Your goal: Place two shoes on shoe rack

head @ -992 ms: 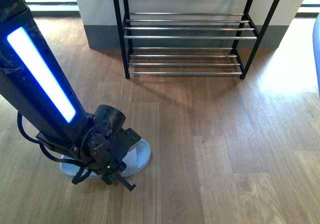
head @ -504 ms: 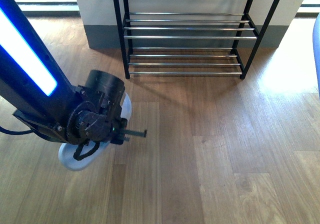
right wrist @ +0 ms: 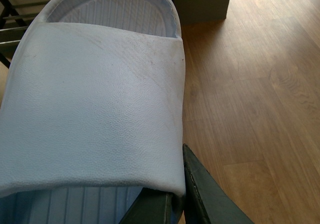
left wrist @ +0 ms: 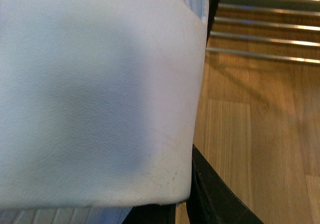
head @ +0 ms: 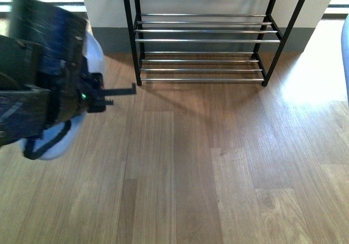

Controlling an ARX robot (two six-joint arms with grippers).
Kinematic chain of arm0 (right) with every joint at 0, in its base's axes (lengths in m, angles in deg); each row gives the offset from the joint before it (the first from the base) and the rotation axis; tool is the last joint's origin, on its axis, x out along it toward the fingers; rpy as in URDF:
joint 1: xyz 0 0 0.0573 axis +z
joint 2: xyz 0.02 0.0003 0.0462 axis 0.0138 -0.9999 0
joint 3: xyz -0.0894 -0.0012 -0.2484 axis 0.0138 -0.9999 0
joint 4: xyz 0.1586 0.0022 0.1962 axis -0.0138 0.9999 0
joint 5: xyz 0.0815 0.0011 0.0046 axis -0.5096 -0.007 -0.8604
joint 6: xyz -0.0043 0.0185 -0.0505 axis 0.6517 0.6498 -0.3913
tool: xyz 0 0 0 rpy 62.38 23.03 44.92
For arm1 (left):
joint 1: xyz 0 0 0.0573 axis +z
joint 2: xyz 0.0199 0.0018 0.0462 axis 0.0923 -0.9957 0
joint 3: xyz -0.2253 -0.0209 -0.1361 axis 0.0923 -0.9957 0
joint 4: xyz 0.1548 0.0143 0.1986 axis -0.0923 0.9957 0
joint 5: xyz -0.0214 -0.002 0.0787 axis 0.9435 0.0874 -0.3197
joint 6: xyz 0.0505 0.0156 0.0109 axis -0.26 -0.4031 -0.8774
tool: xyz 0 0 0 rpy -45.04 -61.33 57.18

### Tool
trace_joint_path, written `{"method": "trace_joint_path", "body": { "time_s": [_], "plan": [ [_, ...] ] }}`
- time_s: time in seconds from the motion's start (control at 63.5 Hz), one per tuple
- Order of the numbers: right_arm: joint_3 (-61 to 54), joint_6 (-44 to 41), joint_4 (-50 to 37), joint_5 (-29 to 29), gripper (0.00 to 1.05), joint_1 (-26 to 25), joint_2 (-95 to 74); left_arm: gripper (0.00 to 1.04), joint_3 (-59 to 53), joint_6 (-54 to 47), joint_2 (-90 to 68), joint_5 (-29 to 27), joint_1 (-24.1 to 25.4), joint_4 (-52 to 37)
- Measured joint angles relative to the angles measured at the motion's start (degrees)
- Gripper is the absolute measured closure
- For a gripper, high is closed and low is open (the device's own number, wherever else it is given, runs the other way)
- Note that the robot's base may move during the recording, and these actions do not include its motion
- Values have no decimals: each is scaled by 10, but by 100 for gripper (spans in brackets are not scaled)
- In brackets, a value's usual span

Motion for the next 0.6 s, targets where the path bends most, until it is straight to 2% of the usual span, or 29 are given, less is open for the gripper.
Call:
{"method": "trace_joint_path", "body": {
  "time_s": [0.299, 0.457, 0.599],
  "plan": [
    [0, 0, 0, 0, 103, 0, 0, 103, -133, -41, 242, -78, 9, 57],
    [0, 0, 0, 0, 103, 0, 0, 103, -183, -59, 382, -99, 16, 132],
    [0, 0, 0, 0, 103, 0, 0, 103, -189, -65, 434, -101, 16, 138]
  ]
}}
